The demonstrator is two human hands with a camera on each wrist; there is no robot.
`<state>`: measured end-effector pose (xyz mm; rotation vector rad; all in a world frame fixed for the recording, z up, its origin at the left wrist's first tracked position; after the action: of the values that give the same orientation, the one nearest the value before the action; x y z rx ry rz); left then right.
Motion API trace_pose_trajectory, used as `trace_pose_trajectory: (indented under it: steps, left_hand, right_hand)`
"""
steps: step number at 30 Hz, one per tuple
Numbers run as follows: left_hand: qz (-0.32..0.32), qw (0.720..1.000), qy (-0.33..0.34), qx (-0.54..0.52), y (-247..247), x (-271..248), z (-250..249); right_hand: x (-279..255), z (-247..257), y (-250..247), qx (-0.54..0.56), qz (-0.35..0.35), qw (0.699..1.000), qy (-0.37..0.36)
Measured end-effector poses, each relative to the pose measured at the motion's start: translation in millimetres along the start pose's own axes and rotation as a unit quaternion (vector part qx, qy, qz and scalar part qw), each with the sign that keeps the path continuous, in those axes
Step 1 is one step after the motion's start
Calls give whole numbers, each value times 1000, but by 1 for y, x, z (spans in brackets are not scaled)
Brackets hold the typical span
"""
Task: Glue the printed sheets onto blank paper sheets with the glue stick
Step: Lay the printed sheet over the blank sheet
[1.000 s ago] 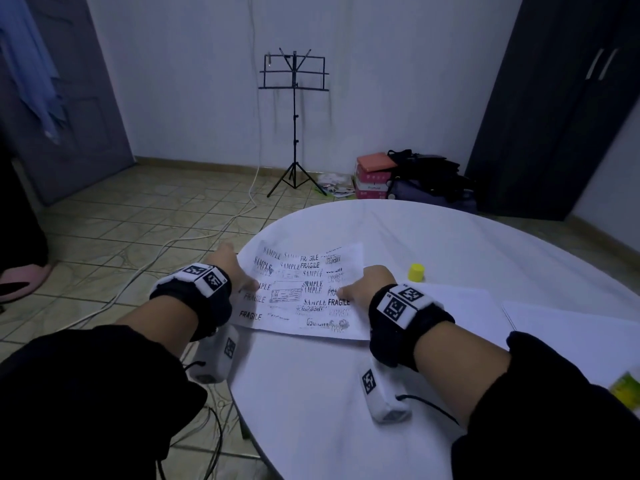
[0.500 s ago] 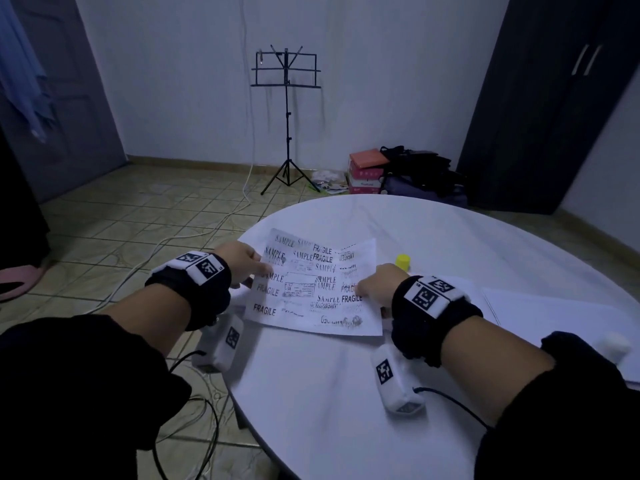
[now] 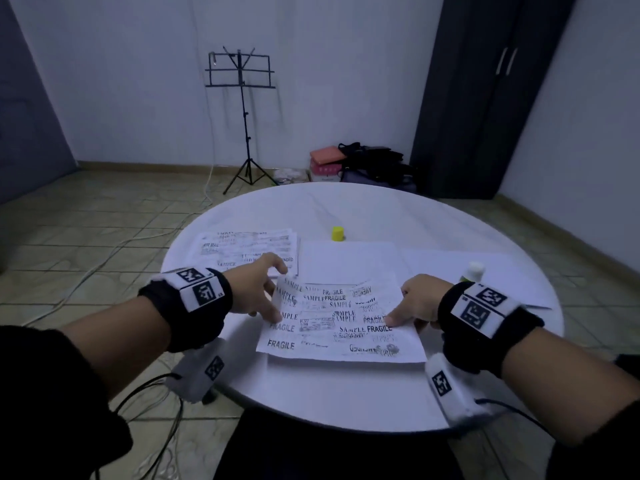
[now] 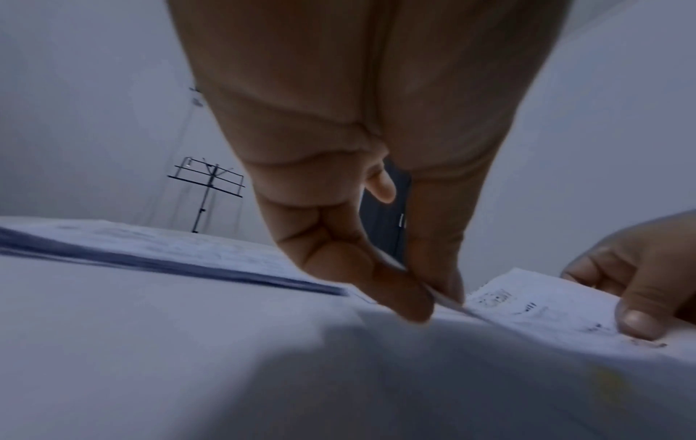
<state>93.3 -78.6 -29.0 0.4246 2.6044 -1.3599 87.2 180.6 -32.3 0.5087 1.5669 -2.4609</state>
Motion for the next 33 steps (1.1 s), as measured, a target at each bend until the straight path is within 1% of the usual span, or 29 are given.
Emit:
trace_pose_trajectory:
  steps: [3, 6, 13, 15, 19, 21, 23, 26, 28, 29, 30, 33]
  left_hand:
    - [51, 995, 21, 81, 32, -4, -20]
    - [71, 990, 27, 119, 52, -2, -34]
    - [56, 988, 20, 144, 60, 7, -45]
    - [53, 987, 18, 150, 61, 10, -46]
    - [51, 980, 8, 191, 58, 13, -47]
    - [51, 977, 3, 207, 57, 15, -47]
    - [52, 976, 3, 211, 56, 15, -48]
    - [52, 974, 4, 222, 55, 16, -50]
    - [54, 971, -2, 233, 56, 15, -51]
    - [53, 968, -5, 244, 56, 14, -51]
    - [52, 966, -9, 255, 56, 13, -50]
    - [56, 964, -17, 258, 56, 11, -48]
  right_hand:
    - [-15, -26, -4, -22, -13, 1000, 17]
    - [-22, -46, -5, -48, -7, 998, 26]
    - [-23, -72, -11, -54, -4, 998, 19]
    - [-22, -81, -12, -31, -2, 999, 34]
    - [-28, -104, -16, -3, 29, 996, 83]
    - [-27, -115, -30, -2, 12, 995, 102]
    - [-21, -125, -46, 8, -26, 993, 113]
    - [-9, -132, -57, 101, -75, 987, 101]
    - [-3, -129, -57, 187, -84, 975, 80]
    - [0, -126, -55, 213, -82, 971, 72]
    - [4, -125, -53, 218, -77, 971, 66]
    - [10, -118, -49, 179, -66, 980, 58]
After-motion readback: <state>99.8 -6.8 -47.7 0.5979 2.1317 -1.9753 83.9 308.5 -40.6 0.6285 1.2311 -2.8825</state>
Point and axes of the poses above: each hand's wrist, its own x-axis towards the middle knuckle, its own y-axis out of the palm, z = x × y, the point moved 10 cm from there along x, towards the middle knuckle
